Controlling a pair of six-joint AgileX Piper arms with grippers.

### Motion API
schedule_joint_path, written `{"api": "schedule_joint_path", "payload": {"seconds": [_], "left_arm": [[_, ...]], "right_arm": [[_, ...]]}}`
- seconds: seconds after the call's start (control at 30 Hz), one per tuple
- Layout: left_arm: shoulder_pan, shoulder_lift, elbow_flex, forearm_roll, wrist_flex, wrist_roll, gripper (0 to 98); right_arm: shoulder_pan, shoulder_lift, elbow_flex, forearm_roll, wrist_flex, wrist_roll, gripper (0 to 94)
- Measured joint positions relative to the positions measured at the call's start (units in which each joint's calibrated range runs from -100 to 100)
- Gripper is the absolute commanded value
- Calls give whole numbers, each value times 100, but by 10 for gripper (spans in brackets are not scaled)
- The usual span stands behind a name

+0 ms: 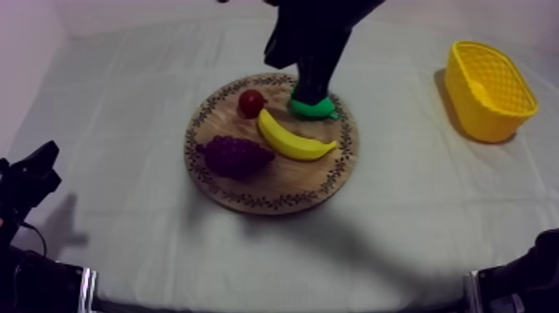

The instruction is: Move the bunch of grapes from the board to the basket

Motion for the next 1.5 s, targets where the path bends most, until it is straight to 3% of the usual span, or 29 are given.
{"api": "schedule_joint_path", "payload": {"seconds": [0.2,0.53,0.73,0.93,1.23,1.5], "left_arm": [[0,0,0,0,0,0,1],[0,0,0,0,0,0,1],[0,0,0,0,0,0,1],[0,0,0,0,0,0,1],[0,0,0,0,0,0,1],[0,0,0,0,0,0,1]], "right_arm": [[43,449,-402,-154,328,-171,56],[50,685,-578,-218,347,-465,165],[53,748,-529,-239,339,-537,425],[50,817,-454,-268,309,-525,626],[22,1049,-224,-428,-13,-193,712],[90,1476,62,-725,-236,463,720]]}}
